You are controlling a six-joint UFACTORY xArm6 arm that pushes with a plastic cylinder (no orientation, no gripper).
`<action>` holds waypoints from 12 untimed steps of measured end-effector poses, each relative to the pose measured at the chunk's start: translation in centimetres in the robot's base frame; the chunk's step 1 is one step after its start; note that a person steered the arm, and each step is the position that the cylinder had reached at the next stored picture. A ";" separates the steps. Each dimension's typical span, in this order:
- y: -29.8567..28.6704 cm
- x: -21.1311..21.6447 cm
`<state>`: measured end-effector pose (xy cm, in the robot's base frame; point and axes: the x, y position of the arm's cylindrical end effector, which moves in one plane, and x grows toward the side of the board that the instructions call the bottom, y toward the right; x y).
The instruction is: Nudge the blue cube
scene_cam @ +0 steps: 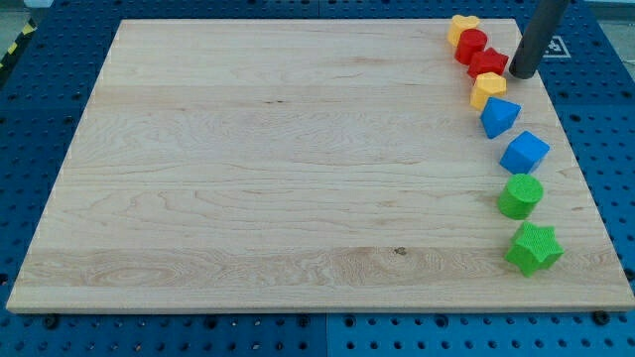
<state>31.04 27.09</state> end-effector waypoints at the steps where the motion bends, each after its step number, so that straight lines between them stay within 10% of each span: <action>1: -0.3 0.0; 12: 0.6 16.2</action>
<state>47.25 27.73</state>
